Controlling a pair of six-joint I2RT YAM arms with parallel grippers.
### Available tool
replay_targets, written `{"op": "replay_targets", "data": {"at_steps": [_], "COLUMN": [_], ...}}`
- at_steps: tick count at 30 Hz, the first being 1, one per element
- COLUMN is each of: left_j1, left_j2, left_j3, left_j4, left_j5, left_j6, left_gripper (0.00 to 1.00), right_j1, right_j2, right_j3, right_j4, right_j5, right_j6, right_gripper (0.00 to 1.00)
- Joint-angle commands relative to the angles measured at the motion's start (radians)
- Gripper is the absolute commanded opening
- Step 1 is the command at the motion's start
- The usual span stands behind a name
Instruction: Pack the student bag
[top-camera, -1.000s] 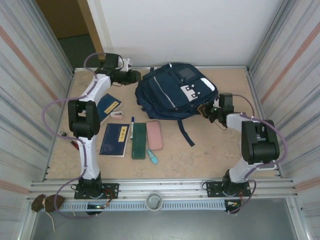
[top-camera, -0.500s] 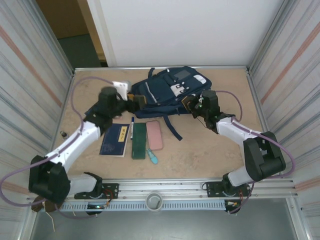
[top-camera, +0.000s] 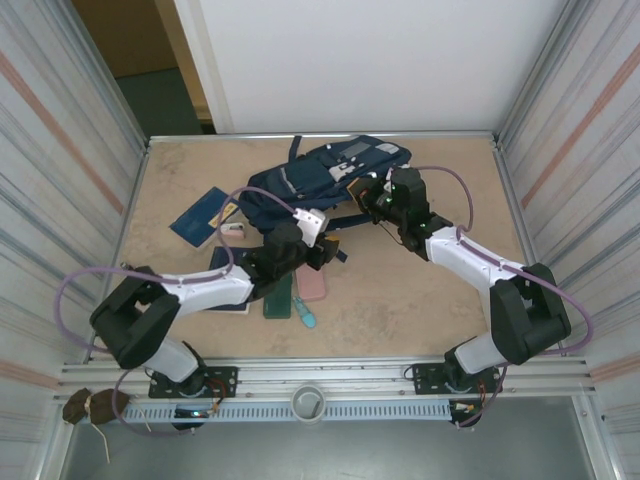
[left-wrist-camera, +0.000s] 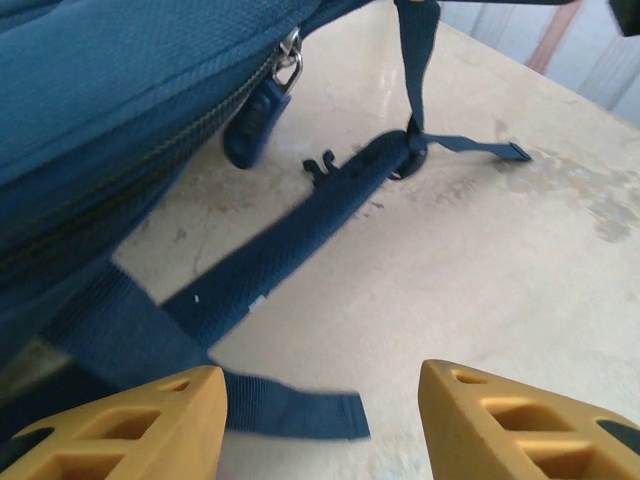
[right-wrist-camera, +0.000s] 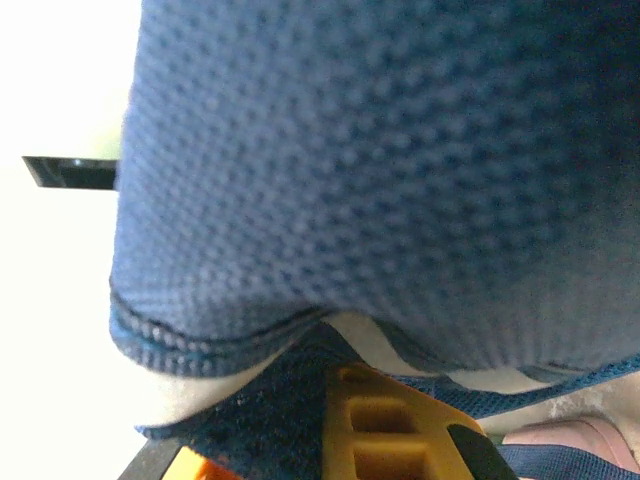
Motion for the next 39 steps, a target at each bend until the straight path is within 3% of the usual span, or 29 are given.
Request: {"op": "replay_targets", "data": {"at_steps": [1,7,14,25,32,39], "left_j1": [-0.015,-0.019,-0.021,-0.021,-0.02,-0.001], "left_j2": [0.049,0.141,0.202,0.218,0.214,0.107], "left_j3": [0.06,0.131,0.204,0.265,0.256,0.155], "left_j4": [0.137,0.188,0.201,0.166,0.149,0.074], "left_j5": [-0.11,-0.173,-0.218,-0.227,-0.249,-0.289], "left_j6": [0.056,0.066,0.068,0.058,0.051,0.041], "left_gripper": [0.53,0.52,0.43,0.23,0.0,0.0], "right_j1": [0.012,0.012,0.013,0.012,-0.013,-0.078], "right_j2": [-0.032,-0.029,-0.025,-0.04,-0.05,-0.105], "right_j3": [0.069,0.07,0.069,0.039,0.009,-0.029], "right_j4": [0.068,0.064,0.062,0.025,0.017,-0.048], "right_j5": [-0.018,-0.016,-0.015,0.015,0.021,0.058], "right_j6": [0.01,0.007,0.005,-0.03,-0.042,-0.126], "right_gripper": [0.0,0.0,0.0,0.0,0.0,0.0]}}
